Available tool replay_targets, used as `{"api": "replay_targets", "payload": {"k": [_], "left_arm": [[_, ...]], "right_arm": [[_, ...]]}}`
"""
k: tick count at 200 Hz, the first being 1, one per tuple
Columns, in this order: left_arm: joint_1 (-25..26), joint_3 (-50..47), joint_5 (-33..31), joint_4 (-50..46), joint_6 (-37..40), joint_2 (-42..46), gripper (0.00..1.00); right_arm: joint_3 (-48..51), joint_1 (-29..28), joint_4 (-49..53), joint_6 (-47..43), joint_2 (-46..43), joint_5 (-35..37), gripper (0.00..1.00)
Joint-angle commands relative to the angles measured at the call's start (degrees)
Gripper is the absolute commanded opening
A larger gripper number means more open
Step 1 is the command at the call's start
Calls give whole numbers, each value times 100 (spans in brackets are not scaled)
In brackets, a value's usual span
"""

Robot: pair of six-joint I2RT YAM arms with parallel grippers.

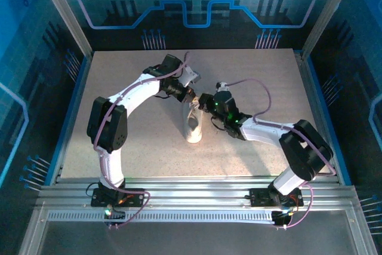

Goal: Tie the shoes

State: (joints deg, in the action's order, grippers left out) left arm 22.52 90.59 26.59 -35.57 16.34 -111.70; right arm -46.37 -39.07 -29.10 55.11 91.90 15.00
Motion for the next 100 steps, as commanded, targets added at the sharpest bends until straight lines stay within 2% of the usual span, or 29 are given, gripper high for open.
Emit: {"api": "replay_targets", "payload": {"k": [1,100], "left_arm": [[-55,-135,214,59,-139,262,0],[-154,-390,269,278,-489,447,0]], "right_arm": [[89,-167,-550,70,189,663,0],[422,-245,-1566,143,360,1403,0]]}}
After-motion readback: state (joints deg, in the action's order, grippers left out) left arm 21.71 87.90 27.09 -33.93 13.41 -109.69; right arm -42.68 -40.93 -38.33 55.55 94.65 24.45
